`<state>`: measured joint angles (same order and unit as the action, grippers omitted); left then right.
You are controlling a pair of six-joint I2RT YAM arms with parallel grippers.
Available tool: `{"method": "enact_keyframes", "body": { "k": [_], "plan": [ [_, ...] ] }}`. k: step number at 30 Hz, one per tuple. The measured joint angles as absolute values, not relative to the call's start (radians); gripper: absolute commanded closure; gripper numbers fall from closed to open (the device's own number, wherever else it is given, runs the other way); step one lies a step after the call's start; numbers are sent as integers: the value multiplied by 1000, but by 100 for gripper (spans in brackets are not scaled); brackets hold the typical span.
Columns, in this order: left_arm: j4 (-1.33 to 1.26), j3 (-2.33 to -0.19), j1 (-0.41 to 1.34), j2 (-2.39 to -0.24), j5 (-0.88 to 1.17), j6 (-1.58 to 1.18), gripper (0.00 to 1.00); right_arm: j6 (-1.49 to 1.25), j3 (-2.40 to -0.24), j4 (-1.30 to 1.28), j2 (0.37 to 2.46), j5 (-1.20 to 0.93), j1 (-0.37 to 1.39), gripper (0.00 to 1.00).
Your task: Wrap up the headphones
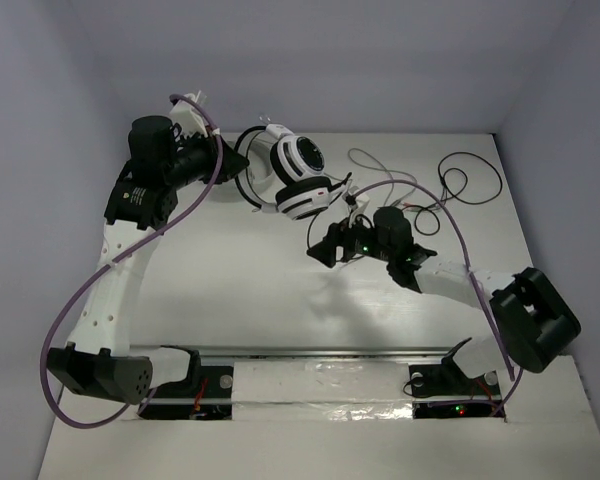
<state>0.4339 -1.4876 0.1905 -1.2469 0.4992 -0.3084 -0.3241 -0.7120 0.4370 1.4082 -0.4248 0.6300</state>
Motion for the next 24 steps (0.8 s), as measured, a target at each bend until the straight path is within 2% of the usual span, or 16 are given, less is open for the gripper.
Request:
{"method": "enact_keyframes", "body": {
  "k": [4,12,13,14,16,17,18,22,24],
  "plan": [
    [411,-1487,191,-1247,517,-326,100,-366,-688,505,1472,-426,630,21],
    [366,-1486,191,-1247,544,-363,100,-422,-665,604,1520,-408,630,32],
    [360,-1486,191,-1247,547,-369,100,-429,-659,621,1526,-404,630,36],
    [355,-1486,191,-1247,549,-377,100,-436,-652,635,1531,-400,630,50],
    [341,-1486,191,-1247,548,-391,100,-453,-645,646,1540,-388,630,63],
    [334,-1486,191,-1247,546,-400,100,-463,-642,648,1544,-384,630,76],
    [325,-1484,191,-1246,542,-410,100,-473,-640,653,1546,-378,630,82],
    [263,-1428,191,-1234,501,-456,100,-514,-640,635,1546,-352,630,100],
    [226,-1371,191,-1224,468,-484,100,-532,-641,598,1542,-323,635,100]
  ]
}}
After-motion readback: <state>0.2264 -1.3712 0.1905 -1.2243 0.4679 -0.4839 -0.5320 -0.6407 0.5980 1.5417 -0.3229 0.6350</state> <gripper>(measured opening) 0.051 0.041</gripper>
